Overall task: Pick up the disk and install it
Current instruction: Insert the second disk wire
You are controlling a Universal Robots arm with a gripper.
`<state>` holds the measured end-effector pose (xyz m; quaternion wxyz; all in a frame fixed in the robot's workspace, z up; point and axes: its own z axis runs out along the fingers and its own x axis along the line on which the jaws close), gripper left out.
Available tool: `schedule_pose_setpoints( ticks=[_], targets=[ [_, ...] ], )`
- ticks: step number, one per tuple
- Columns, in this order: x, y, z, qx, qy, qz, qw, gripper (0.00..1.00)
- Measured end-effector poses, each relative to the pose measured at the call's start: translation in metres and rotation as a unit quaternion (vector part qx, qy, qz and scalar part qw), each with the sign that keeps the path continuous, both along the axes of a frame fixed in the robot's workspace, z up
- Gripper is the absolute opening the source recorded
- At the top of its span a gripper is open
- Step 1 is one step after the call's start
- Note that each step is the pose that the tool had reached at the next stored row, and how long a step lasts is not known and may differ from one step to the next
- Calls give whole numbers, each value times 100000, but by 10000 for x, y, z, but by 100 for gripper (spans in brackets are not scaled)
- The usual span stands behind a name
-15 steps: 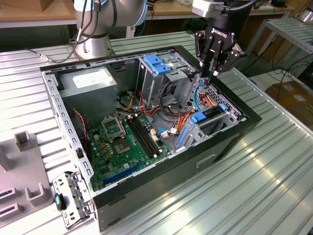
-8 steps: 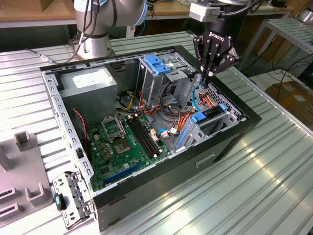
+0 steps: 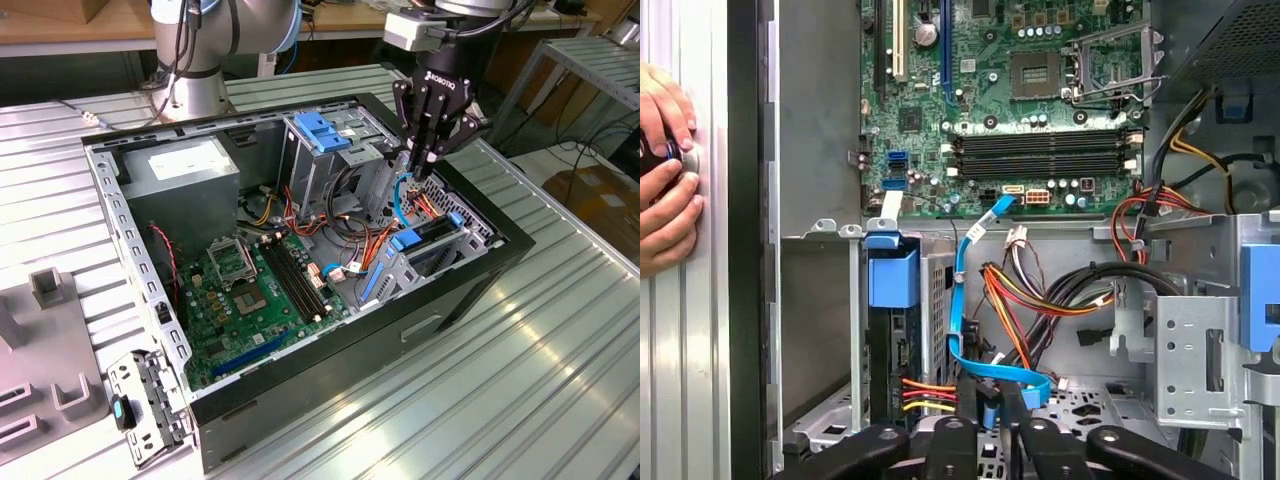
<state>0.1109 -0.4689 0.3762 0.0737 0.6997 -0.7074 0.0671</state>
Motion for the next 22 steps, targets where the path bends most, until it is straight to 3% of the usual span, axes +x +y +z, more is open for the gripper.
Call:
schedule_pose_setpoints(
  ticks=[5,7,12,14,15,18,19,22],
  targets=[
    [7,8,-43,-587,0,-5,99998,24],
    [9,11,-55,-746,1,-14,99997,16],
    [13,14,-94,-1207,0,-22,99993,16],
    [14,14,-103,-1281,1,-23,99992,17],
    [15,15,-109,-1337,1,-22,99991,24],
    [16,15,-123,-1471,1,-25,99989,22],
    [16,15,-125,-1490,1,-25,99989,16],
    [16,6,-131,-1473,-2,-25,99989,16]
  ],
)
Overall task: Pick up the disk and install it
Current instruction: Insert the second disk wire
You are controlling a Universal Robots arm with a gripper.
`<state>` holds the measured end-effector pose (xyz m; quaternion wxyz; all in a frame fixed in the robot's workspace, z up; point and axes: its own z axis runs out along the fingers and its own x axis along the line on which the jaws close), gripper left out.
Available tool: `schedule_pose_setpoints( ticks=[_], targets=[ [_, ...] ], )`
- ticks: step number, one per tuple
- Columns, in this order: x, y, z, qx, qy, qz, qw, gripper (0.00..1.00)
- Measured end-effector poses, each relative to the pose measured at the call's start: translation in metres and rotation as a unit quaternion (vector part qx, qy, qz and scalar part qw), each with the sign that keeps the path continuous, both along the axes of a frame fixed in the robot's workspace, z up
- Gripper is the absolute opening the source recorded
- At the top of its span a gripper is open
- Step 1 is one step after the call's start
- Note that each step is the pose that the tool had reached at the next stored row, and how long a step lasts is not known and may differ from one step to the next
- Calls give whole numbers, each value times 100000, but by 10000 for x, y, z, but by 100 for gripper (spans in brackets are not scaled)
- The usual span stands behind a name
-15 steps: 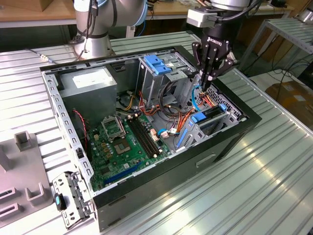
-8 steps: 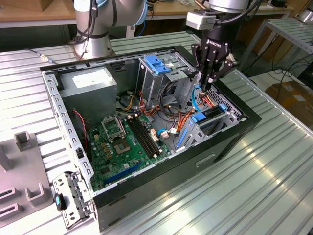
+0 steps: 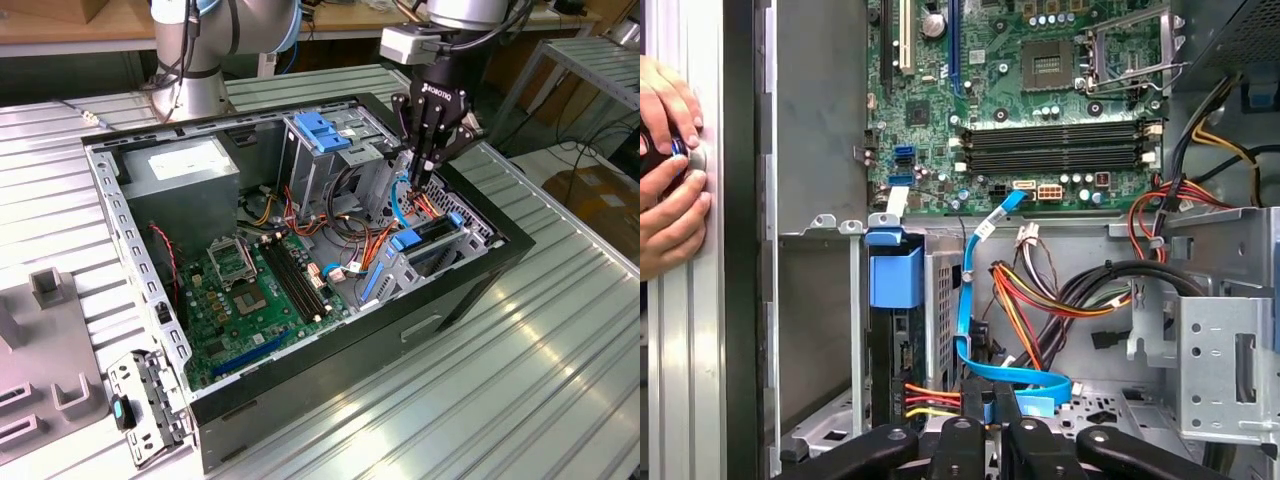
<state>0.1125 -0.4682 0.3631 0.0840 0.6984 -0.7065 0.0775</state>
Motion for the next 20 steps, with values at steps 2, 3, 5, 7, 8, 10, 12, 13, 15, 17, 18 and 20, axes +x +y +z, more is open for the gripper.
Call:
schedule_pose_setpoints(
  ticks=[2,3,5,7,8,10,12,13,15,17,18,20],
  targets=[
    [0,-26,-1,3,-6,1,100000,16],
    [0,-43,-2,31,-9,1,100000,16],
    [0,-87,-6,100,-12,1,100000,16],
    [-7,-166,-14,111,-42,7,100000,16],
    [-20,-198,-20,112,-95,75,100000,16],
    [-37,-226,-29,114,-198,248,99999,16],
    [-51,-248,-40,113,-333,427,99998,16],
    [-59,-265,-47,116,-437,548,99997,16],
    [-76,-295,-59,114,-624,761,99995,16],
    [-91,-324,-72,118,-786,1002,99992,16],
    [-97,-332,-76,120,-860,1107,99990,16],
    [-114,-351,-82,122,-1039,1338,99986,16]
  ],
)
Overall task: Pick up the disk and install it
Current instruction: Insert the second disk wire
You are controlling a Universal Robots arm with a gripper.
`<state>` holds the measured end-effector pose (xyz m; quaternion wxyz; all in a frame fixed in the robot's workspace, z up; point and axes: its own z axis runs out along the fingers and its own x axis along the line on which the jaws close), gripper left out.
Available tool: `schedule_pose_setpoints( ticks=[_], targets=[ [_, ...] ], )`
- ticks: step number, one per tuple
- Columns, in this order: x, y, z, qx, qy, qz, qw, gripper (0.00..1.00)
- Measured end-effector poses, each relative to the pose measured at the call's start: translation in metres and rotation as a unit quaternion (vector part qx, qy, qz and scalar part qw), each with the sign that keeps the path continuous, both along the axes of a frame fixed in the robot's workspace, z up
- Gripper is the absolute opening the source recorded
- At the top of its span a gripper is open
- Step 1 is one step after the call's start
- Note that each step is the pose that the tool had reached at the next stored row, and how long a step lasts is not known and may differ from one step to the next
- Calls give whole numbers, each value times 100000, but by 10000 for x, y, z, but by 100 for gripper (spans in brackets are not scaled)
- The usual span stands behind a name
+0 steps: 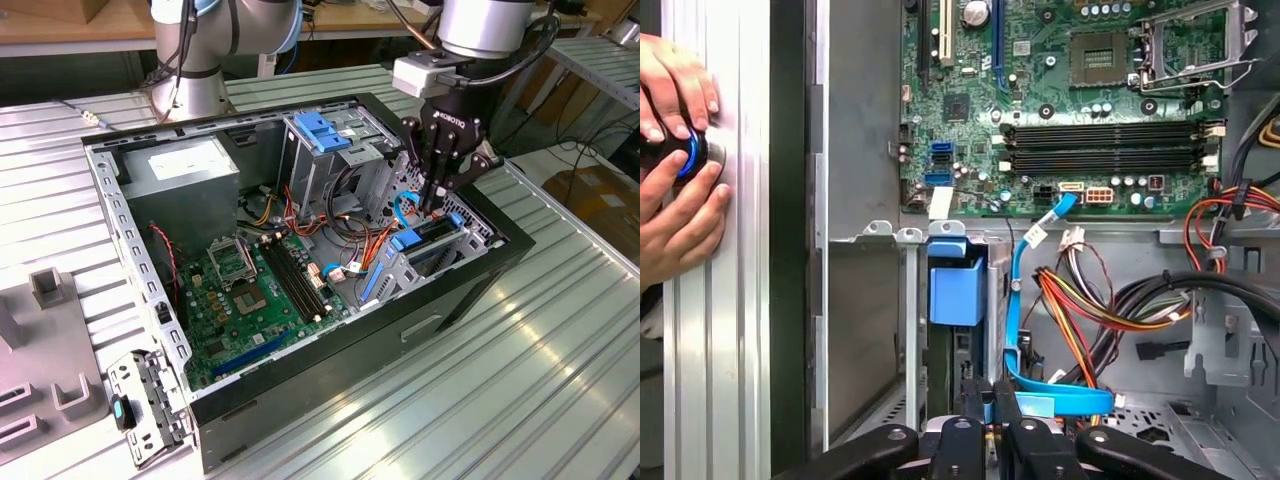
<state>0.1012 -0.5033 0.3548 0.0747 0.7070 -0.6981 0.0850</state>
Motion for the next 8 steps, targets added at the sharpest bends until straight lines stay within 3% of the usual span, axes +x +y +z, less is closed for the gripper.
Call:
schedule_pose_setpoints(
  ticks=[8],
  targets=[
    [-35,-56,-27,60,-442,568,99997,16]
  ],
)
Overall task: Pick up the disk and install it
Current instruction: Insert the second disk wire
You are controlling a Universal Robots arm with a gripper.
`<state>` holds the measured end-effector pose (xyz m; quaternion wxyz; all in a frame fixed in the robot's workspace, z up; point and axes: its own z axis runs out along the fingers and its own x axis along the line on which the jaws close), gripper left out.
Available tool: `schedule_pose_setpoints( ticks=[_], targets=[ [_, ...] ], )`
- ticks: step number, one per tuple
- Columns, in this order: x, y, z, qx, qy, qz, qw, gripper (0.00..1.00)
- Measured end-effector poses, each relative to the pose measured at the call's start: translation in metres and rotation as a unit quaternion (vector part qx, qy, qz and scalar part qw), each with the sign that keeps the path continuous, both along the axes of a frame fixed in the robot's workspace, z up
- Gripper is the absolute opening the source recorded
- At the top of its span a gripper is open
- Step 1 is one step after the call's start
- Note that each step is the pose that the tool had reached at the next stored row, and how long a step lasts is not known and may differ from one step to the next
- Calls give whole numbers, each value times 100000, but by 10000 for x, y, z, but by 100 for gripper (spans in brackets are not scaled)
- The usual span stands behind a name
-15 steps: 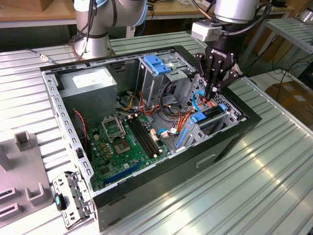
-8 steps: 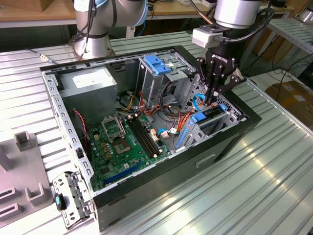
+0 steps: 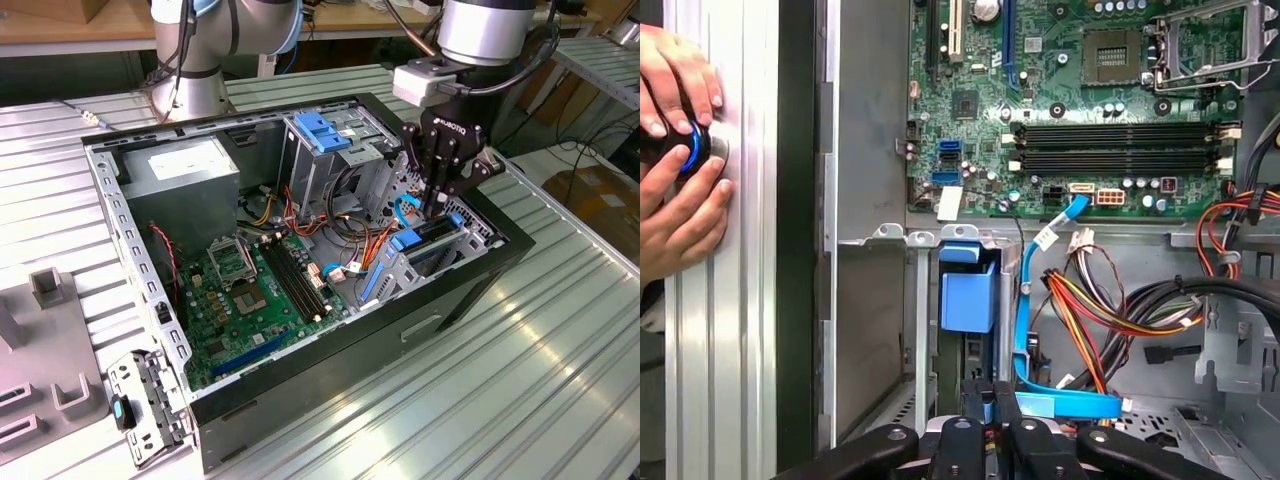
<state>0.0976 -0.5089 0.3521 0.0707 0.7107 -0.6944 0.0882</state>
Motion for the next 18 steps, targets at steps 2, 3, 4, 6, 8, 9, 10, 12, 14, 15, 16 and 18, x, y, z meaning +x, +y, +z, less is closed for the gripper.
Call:
schedule_pose_setpoints(
  ticks=[2,3,4,6,8,9,10,12,14,15,16,18],
  targets=[
    [-1,-13,-5,139,-14,-5,100000,16],
    [-1,-16,-6,200,-13,-10,100000,16],
    [-1,-16,-7,212,-13,-11,100000,16],
    [-1,-23,-7,254,-10,-5,100000,16],
    [-1,-33,-9,585,-12,-5,99998,16],
    [-1,-37,-10,958,-13,-5,99995,16],
    [-1,-41,-12,1267,-13,-6,99992,16],
    [0,-54,-16,2088,-13,-3,99978,16],
    [-1,-78,-21,2677,-12,-6,99964,16],
    [-1,-95,-24,2948,-12,-4,99957,16],
    [-1,-113,-28,3284,-11,-4,99946,16],
    [-1,-151,-33,3916,-12,-4,99923,16]
  ],
)
